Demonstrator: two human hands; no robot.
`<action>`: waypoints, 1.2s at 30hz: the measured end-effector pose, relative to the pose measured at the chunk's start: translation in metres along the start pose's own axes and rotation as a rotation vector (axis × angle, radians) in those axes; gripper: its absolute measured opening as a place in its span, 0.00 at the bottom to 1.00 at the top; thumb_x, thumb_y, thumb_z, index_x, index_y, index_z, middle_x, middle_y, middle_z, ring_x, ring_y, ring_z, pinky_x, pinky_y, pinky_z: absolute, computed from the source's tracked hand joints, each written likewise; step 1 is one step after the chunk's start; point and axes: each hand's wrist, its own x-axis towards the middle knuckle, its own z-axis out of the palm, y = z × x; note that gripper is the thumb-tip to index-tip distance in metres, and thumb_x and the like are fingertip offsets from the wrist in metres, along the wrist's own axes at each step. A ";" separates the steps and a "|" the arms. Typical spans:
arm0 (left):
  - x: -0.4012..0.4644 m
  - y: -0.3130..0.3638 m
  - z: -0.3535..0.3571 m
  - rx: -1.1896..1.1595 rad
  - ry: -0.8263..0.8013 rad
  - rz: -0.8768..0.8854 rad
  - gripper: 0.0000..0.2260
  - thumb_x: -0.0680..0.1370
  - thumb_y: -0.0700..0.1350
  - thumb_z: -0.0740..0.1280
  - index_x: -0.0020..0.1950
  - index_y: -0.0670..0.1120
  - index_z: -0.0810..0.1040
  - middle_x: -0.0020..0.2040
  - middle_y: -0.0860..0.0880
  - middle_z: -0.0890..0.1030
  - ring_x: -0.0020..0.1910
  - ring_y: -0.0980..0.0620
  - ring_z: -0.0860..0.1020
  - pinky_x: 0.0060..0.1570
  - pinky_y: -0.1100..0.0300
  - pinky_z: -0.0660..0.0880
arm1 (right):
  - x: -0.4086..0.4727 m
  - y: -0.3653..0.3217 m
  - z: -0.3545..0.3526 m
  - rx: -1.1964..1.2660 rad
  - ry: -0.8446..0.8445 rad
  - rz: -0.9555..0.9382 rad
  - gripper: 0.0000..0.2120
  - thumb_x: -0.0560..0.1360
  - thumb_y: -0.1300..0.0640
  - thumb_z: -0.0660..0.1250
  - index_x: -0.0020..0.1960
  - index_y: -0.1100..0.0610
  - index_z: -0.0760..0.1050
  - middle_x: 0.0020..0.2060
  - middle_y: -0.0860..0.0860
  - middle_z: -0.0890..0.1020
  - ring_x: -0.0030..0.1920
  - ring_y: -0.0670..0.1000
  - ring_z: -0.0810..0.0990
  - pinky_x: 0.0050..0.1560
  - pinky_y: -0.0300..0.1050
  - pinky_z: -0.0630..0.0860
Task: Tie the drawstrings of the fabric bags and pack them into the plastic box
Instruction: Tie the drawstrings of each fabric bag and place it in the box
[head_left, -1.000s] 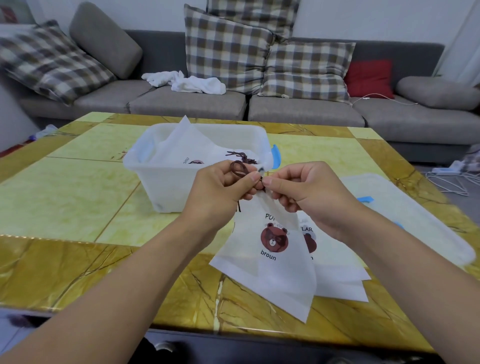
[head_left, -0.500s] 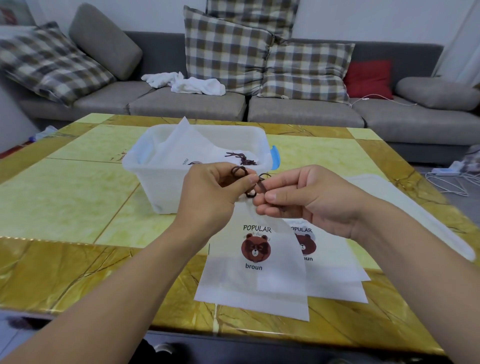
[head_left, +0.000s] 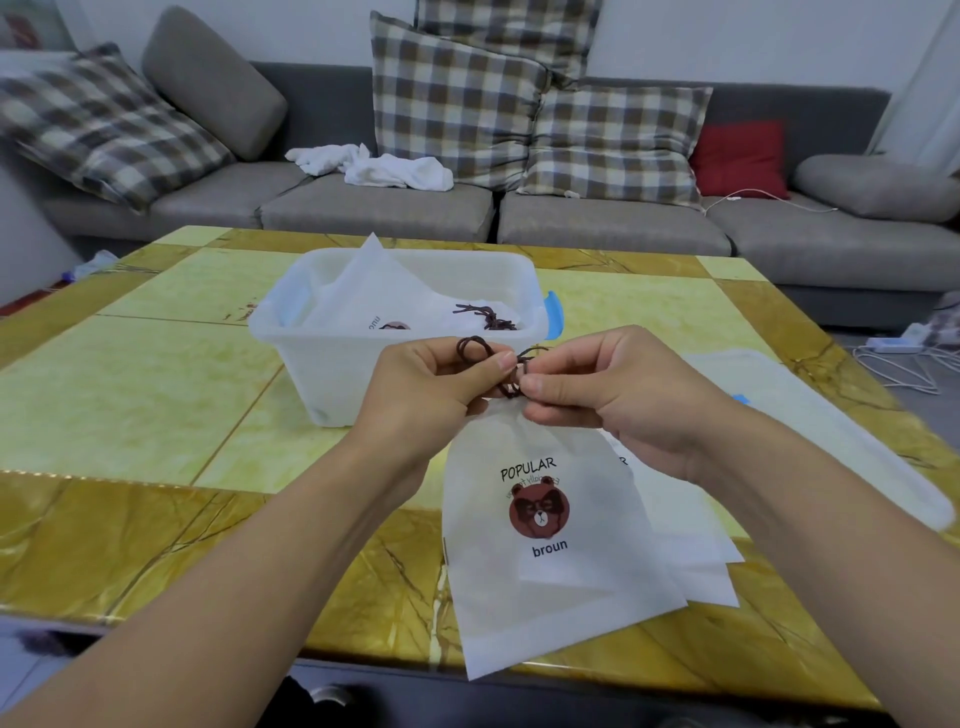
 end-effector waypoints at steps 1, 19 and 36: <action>0.001 -0.001 -0.001 -0.009 0.009 -0.008 0.09 0.76 0.39 0.73 0.47 0.32 0.80 0.34 0.51 0.83 0.28 0.58 0.74 0.31 0.69 0.71 | 0.000 -0.001 -0.002 0.042 -0.023 0.024 0.09 0.71 0.72 0.71 0.51 0.69 0.82 0.46 0.60 0.87 0.43 0.54 0.86 0.45 0.40 0.83; 0.000 0.001 -0.001 -0.006 0.038 0.023 0.05 0.75 0.36 0.73 0.45 0.46 0.86 0.40 0.46 0.82 0.36 0.56 0.79 0.37 0.68 0.76 | -0.004 -0.005 -0.005 -0.219 -0.004 -0.081 0.09 0.70 0.75 0.73 0.49 0.70 0.81 0.40 0.65 0.85 0.38 0.57 0.87 0.39 0.41 0.83; -0.003 0.004 -0.001 0.051 -0.078 0.138 0.05 0.75 0.36 0.73 0.47 0.44 0.86 0.44 0.41 0.86 0.39 0.54 0.80 0.39 0.66 0.76 | 0.008 0.012 0.006 -0.196 0.061 -0.160 0.11 0.72 0.64 0.76 0.51 0.63 0.79 0.40 0.56 0.85 0.33 0.45 0.77 0.33 0.34 0.70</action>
